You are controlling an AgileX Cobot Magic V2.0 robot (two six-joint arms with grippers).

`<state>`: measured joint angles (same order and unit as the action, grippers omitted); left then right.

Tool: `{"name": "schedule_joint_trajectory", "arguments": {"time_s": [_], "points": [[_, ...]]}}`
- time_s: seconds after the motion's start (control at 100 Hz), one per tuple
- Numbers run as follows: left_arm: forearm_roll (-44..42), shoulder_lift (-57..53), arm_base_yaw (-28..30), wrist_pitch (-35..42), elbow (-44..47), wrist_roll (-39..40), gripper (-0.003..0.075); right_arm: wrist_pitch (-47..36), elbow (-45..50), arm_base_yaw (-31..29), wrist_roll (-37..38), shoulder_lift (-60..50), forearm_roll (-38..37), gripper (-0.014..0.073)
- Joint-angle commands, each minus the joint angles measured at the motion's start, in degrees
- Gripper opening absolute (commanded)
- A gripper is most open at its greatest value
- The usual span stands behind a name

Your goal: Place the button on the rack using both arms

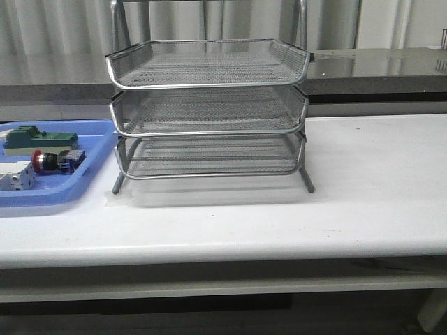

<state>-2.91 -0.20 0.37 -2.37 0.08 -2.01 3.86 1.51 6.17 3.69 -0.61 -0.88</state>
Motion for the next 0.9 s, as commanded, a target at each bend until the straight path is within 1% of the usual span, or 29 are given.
{"name": "schedule_joint_trajectory", "arguments": {"time_s": [0.0,0.15,0.32,0.36,0.43,0.59,0.71,0.89], "points": [[0.15,-0.71,-0.37,4.69,2.62,0.3,-0.002,-4.49,-0.89,0.11,-0.21,-1.04,0.14,-0.006],[0.15,-0.71,-0.37,4.69,2.62,0.3,-0.002,-5.03,-0.89,0.11,-0.21,-1.04,0.14,-0.006],[0.15,-0.71,-0.37,4.69,2.62,0.3,-0.002,-10.41,-0.94,0.11,-0.21,-1.04,0.14,-0.006],[0.15,-0.71,-0.37,4.69,2.62,0.3,-0.002,-10.53,-1.49,0.11,-0.21,-1.04,0.14,-0.006],[0.15,-0.71,-0.37,4.69,2.62,0.3,-0.002,-8.34,-3.43,0.11,-0.21,-0.76,0.14,-0.006],[0.15,-0.71,-0.37,4.69,2.62,0.3,-0.002,-0.28,-10.5,0.11,-0.16,2.79,1.51,-0.006],[0.15,-0.71,-0.37,4.69,2.62,0.3,-0.002,4.73,-17.86,0.11,-0.16,9.02,2.07,-0.006],[0.15,-0.71,-0.37,4.69,2.62,0.3,-0.002,13.47,-29.24,0.11,-0.16,22.05,2.25,-0.006]]}}
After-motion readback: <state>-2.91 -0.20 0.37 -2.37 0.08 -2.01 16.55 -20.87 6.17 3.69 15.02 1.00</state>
